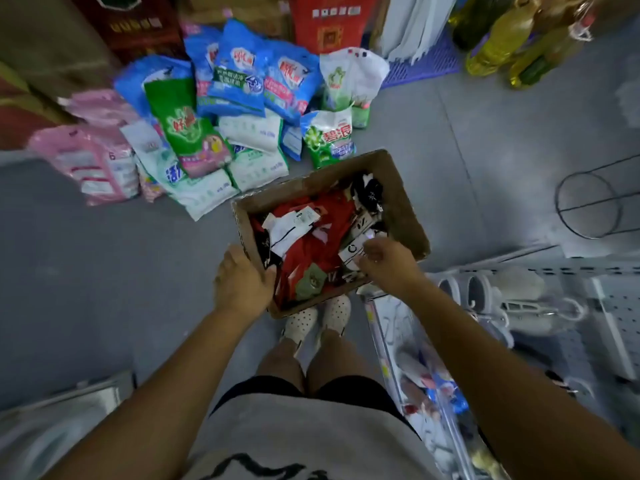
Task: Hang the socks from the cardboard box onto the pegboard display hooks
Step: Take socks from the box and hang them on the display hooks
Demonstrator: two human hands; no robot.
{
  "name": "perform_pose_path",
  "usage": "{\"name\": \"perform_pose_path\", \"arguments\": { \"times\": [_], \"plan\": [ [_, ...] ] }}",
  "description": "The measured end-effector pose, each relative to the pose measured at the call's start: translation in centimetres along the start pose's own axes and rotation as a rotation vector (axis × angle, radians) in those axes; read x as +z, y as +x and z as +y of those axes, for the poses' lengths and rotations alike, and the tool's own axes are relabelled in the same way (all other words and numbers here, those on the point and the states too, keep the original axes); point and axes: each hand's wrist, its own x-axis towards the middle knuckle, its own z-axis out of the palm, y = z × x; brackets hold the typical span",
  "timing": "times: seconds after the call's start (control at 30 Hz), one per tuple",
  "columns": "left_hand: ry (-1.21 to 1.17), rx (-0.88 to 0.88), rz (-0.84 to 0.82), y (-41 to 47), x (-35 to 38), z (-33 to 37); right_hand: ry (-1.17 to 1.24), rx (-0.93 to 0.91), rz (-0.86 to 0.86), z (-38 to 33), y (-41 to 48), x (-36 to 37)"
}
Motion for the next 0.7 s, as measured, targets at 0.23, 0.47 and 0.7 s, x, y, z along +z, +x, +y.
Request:
{"name": "perform_pose_path", "arguments": {
  "times": [0.23,0.47,0.7],
  "plan": [
    [-0.170,-0.139,0.015,4.7,3.8,-0.4,0.151,0.222,-0.034,-0.7,12.8,3.6],
    [-0.203,-0.126,0.123,5.1,7.0,-0.5,0.235,0.363,-0.048,0.6,20.6,8.4],
    [-0.209,-0.114,0.149,5.0,7.2,-0.7,0.351,0.340,-0.015,3.6,20.1,8.2]
  ]
}}
